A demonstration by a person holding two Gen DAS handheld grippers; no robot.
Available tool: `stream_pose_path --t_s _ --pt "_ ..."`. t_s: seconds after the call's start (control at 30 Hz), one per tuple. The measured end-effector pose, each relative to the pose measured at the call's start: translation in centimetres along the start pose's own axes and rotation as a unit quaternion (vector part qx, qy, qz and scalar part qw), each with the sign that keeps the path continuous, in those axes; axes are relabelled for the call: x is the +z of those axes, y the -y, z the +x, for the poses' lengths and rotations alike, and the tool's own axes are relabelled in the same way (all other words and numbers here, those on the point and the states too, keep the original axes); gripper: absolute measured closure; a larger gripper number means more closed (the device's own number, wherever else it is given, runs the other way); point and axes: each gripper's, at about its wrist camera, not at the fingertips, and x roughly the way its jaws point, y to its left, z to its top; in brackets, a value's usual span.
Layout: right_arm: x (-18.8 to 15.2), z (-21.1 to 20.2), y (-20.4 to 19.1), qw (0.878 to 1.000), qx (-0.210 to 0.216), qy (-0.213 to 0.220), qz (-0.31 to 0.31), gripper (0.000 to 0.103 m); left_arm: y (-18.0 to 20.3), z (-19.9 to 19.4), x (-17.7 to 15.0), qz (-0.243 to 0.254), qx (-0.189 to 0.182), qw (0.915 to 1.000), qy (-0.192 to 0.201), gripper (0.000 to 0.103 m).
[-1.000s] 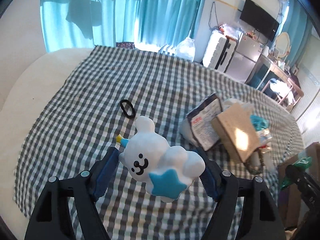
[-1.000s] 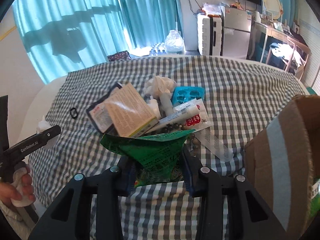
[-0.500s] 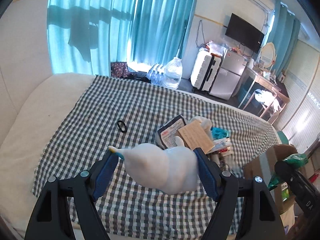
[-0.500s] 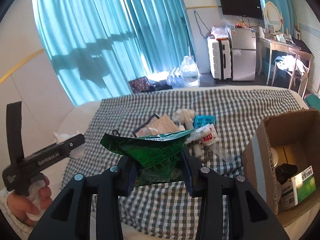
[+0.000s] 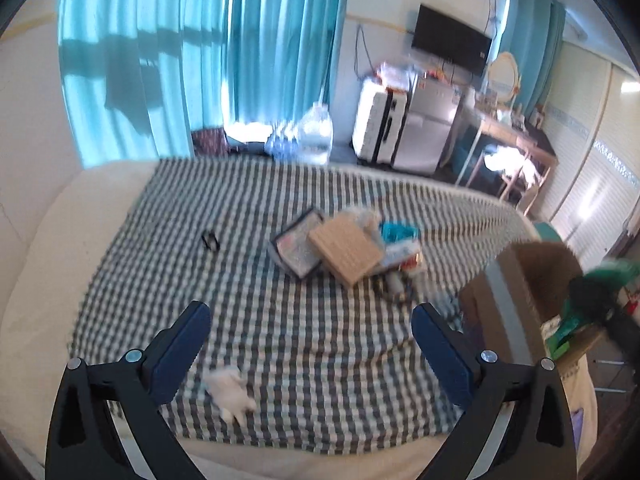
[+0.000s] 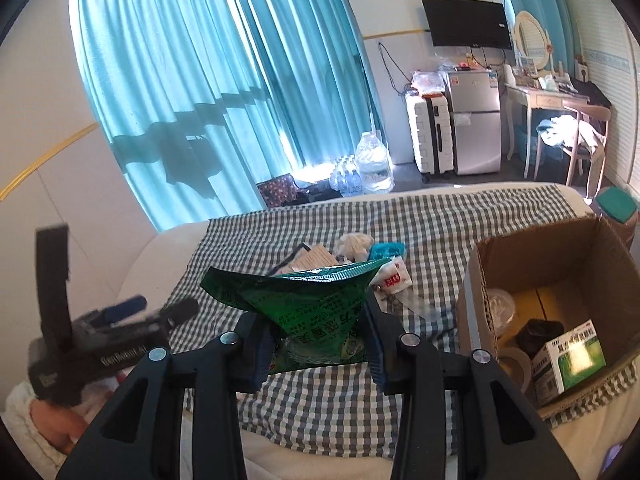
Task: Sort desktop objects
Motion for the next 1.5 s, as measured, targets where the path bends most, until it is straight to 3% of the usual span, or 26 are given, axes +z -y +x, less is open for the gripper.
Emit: stream_pose_path --t_s 0.1,0.2,0.4,0.6,0.73,0.77,0.8,0.87,1.0,1.3,1.5 --pt "-0.7 0.9 0.7 1.0 0.004 -0.013 0.007 0.065 -1.1 3.3 -2.9 -0.003 0.035 0.9988 -0.036 0.0" --pt "-1.4 1.9 1.1 1.0 0.007 -0.023 0.007 0.065 -3.3 6.5 -5.6 -0.04 0.055 0.9944 -0.081 0.0" --pt "-2.4 4.0 1.7 0.999 0.01 -0.049 0.011 0.065 -7.2 9.9 -8.2 -0.109 0.085 0.984 -0.113 0.0" --pt "-2.9 6.8 1.8 0.997 0.018 -0.074 0.013 0.065 -8.9 13.6 -9.4 -0.132 0.087 0.9745 -0.16 0.0" --pt "-3.5 8.8 1.5 0.995 0.02 -0.096 0.006 0.065 -10.1 15.2 -9.8 -0.164 0.068 0.9686 -0.174 0.005" --pt "-3.7 9.2 1.5 0.995 0.021 -0.101 0.007 0.065 -10.3 15.5 -9.8 -0.167 0.065 0.9676 -0.178 0.012" --pt "-3.8 9.6 1.5 0.994 0.022 -0.105 0.007 0.065 -10.4 15.8 -9.9 -0.168 0.063 0.9666 -0.183 0.029" --pt "-4.1 10.1 1.5 0.994 0.02 -0.112 0.007 0.065 -10.6 16.3 -10.2 -0.17 0.062 0.9643 -0.193 0.052" --pt "-4.4 10.5 1.4 0.993 0.016 -0.119 0.006 0.065 -10.6 14.8 -9.9 -0.184 0.036 0.968 -0.166 0.052" --pt "-3.5 7.6 1.2 0.995 0.017 -0.094 0.006 0.065 -7.4 9.3 -6.5 -0.119 0.018 0.9887 -0.089 0.053" --pt "-2.6 4.5 1.6 0.998 0.016 -0.068 0.009 0.065 -4.2 5.9 -3.4 -0.094 -0.024 0.9942 -0.047 0.053"
